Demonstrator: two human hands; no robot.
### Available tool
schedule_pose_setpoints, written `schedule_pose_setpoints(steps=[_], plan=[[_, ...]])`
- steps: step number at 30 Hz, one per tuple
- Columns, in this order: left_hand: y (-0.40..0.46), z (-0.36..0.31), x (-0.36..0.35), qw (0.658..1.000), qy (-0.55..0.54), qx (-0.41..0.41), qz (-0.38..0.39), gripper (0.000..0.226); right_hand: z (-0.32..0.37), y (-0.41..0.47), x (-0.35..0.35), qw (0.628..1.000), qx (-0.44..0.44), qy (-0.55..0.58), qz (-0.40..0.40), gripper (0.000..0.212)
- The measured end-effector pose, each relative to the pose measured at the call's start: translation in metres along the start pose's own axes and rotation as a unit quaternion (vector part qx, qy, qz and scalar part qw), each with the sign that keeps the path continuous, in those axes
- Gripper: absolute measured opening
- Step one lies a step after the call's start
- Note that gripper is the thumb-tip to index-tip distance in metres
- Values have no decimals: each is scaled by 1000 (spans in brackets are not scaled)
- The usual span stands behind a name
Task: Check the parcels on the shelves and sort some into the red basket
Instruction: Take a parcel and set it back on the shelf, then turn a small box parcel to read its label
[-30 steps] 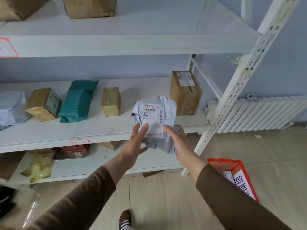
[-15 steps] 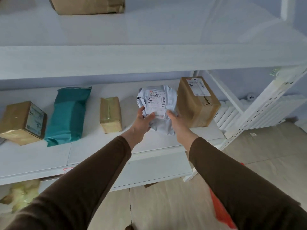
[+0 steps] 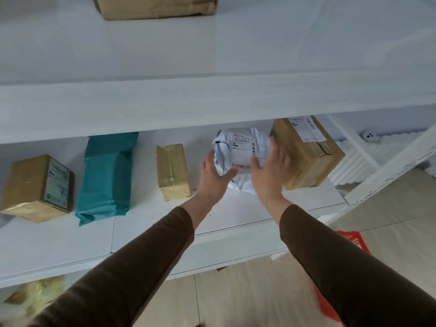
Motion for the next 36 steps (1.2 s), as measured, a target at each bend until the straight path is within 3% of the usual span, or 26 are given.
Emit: schedule_pose_setpoints(steps=[3, 5, 8, 10, 12, 14, 16, 20, 26, 33, 36], plan=[[-16, -7, 50, 992, 79, -71, -67, 83, 61, -26, -12, 982, 177, 67, 16, 56], [-20, 4, 89, 984, 102, -71, -125, 79, 88, -41, -41, 969, 197, 114, 97, 52], [-21, 41, 137, 983, 60, 24, -171, 76, 103, -53, -100, 944, 68, 172, 275, 61], [-25, 71, 146, 983, -28, 120, -133, 73, 102, -63, -133, 904, -36, 215, 368, 65], [-29, 95, 137, 972, -133, 183, -66, 55, 101, -74, -152, 861, -105, 266, 421, 53], [-36, 105, 127, 965, -177, 191, -26, 35, 97, -79, -157, 846, -128, 300, 422, 42], [-46, 102, 124, 967, -189, 166, -36, 28, 93, -85, -150, 854, -123, 309, 401, 41], [-83, 78, 110, 973, -203, 99, -45, 32, 86, -106, -99, 862, -91, 361, 345, 36], [-181, 16, 49, 981, -193, -12, -24, 50, 46, -168, -3, 793, -154, 481, 342, 25], [-268, -15, -24, 995, -64, -74, 19, 45, -37, -243, 61, 607, -309, 624, 383, 62], [-288, -19, -43, 995, 0, -100, 28, 46, -55, -266, 81, 566, -320, 645, 401, 68]])
Point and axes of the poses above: each hand's wrist, its own y-axis towards the middle knuckle, its own x-axis out of the back of the hand, z = x × y, the point moved 7 cm from there along y, towards the middle knuckle, and after that the axes turned 7 degrees about z, right-handed, at the moved point
